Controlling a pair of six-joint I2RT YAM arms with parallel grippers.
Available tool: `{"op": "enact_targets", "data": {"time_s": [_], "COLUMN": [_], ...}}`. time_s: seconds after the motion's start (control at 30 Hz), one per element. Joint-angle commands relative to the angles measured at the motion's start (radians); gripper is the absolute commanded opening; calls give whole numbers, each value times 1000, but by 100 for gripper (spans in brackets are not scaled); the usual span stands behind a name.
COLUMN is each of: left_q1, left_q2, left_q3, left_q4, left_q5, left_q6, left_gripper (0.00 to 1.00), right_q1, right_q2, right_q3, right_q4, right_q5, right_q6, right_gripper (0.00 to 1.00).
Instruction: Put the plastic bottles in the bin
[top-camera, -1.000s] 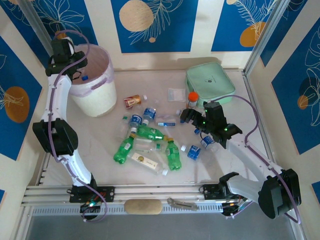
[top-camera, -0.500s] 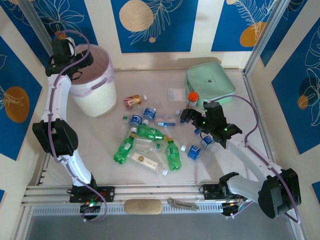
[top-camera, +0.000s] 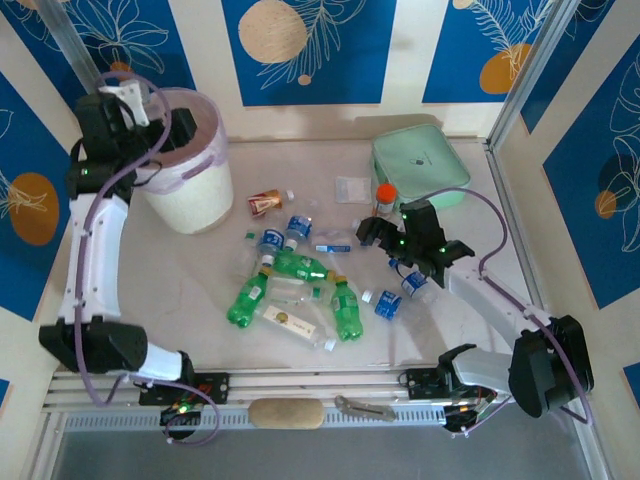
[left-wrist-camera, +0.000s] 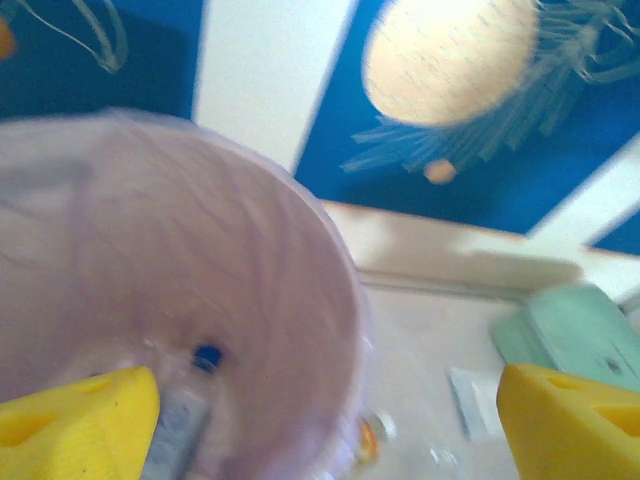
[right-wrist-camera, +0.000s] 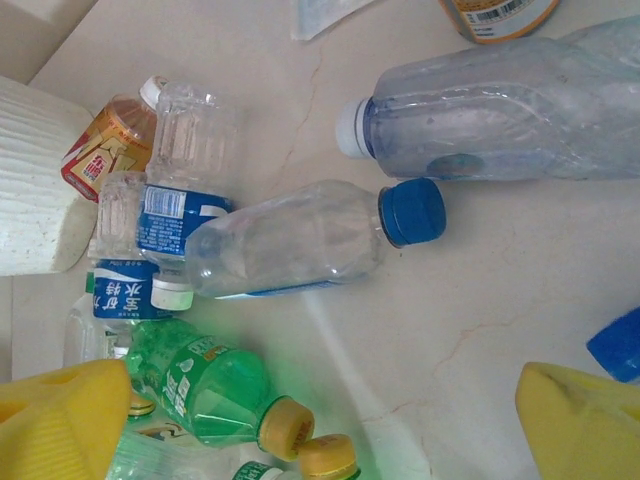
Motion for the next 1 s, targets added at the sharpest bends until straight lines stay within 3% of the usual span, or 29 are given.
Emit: {"op": "enact_targets", "data": {"time_s": [0.0, 0.27, 0.47, 0.97], "left_q1": [-49, -225, -350, -446], "left_q2": [-88, -270, -301, -246], "left_q3": [-124, -450, -675, -925], "left_q4": [-15, -118, -175, -124], "left_q5": [107, 73, -3, -76], "left_q6": [-18, -56, -89, -114], "left_gripper": [86, 84, 84, 75], "right_q1": [-3, 4, 28, 58], "right_q2": [32, 119, 142, 216], "right_q3": [55, 119, 149, 205], "right_q4": [12, 20, 5, -14], "right_q5": [-36, -73, -44, -38], "right_q6": [-15, -1, 5, 16], "right_gripper": [99, 99, 99, 99]}}
